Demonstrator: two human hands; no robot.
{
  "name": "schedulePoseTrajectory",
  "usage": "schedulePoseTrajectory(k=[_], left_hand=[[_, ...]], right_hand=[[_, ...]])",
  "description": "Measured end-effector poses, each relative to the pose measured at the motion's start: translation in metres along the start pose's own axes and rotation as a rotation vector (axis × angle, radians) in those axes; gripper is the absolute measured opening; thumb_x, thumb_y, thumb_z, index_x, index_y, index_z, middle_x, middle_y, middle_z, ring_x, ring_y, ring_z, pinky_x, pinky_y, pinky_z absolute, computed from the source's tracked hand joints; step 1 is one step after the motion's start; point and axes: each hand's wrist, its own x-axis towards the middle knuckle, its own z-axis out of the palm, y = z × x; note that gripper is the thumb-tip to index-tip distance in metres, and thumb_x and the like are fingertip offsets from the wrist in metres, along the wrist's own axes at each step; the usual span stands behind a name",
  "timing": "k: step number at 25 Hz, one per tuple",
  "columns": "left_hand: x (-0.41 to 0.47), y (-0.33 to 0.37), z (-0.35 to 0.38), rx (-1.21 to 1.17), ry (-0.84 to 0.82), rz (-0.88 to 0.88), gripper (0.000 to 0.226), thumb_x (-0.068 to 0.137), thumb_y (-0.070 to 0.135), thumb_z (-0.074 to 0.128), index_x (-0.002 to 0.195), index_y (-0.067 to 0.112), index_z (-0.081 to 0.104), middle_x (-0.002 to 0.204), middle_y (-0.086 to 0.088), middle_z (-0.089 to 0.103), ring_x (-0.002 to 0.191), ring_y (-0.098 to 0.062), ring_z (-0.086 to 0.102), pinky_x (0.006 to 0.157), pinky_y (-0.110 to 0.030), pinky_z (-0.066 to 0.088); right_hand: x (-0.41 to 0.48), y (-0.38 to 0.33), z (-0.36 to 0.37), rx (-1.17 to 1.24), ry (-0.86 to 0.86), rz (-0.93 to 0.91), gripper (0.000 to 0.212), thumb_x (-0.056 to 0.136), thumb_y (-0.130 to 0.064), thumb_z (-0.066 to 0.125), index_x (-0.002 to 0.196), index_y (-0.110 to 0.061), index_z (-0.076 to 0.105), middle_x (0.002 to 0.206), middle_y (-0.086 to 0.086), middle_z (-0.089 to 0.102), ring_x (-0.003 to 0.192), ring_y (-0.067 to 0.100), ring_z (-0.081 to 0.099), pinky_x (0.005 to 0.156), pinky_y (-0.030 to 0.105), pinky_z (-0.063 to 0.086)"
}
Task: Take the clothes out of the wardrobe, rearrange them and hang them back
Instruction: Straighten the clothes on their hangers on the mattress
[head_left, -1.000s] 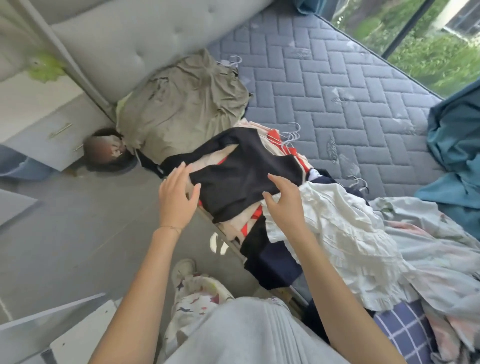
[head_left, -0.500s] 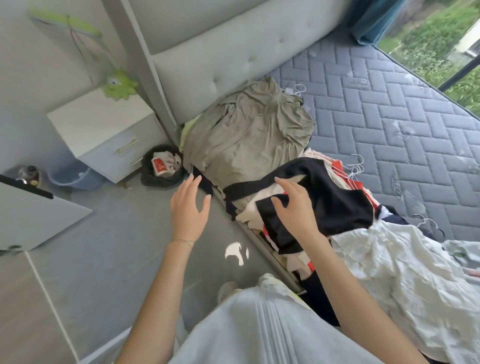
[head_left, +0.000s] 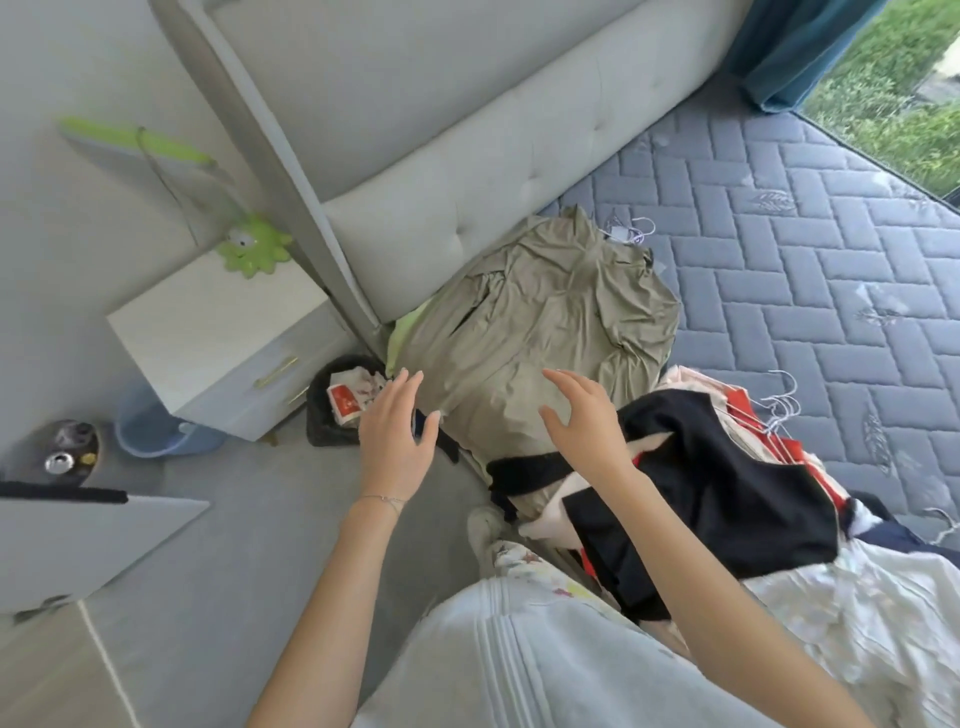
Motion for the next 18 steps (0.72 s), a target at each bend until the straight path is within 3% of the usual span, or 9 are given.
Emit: schedulePoseTrajectory(k=[6, 9, 15, 18], left_hand=[[0.126, 0.004, -0.003, 0.016, -0.032, 0.096, 0.051, 0.097, 0.030, 0.052, 0.145, 0.016, 0.041, 0.153, -0.004, 0.037, 0.142, -0.020, 0.031, 0.117, -0.042, 0.025], [0.181, 0.001, 0.002, 0.001, -0.097, 0.149, 0.051, 0.098, 0.033, 0.049, 0.147, 0.020, 0.037, 0.154, -0.001, 0.033, 0.143, -0.018, 0.027, 0.116, -0.035, 0.019], [0.297, -0.016, 0.033, -0.016, -0.260, 0.267, 0.052, 0.098, 0.034, 0.049, 0.146, 0.018, 0.037, 0.154, -0.002, 0.035, 0.142, -0.019, 0.029, 0.116, -0.037, 0.022], [0.343, -0.010, 0.057, -0.026, -0.359, 0.351, 0.052, 0.098, 0.032, 0.050, 0.146, 0.017, 0.038, 0.153, -0.002, 0.036, 0.141, -0.019, 0.030, 0.115, -0.036, 0.023]], right_hand=[[0.104, -0.011, -0.019, 0.025, 0.067, 0.068, 0.048, 0.094, -0.017, 0.059, 0.141, -0.018, 0.048, 0.142, 0.002, 0.050, 0.136, 0.022, 0.037, 0.113, 0.035, 0.028], [0.140, -0.013, -0.022, 0.047, 0.107, 0.148, 0.048, 0.094, -0.016, 0.059, 0.141, -0.020, 0.048, 0.142, 0.001, 0.050, 0.136, 0.021, 0.037, 0.113, 0.034, 0.027], [0.210, -0.002, -0.019, 0.001, 0.196, 0.342, 0.051, 0.092, -0.013, 0.060, 0.142, -0.017, 0.048, 0.143, 0.004, 0.048, 0.135, 0.026, 0.038, 0.114, 0.039, 0.029], [0.240, 0.004, -0.019, 0.024, 0.290, 0.432, 0.050, 0.091, -0.012, 0.061, 0.140, -0.015, 0.050, 0.140, 0.006, 0.051, 0.132, 0.025, 0.041, 0.111, 0.035, 0.030]])
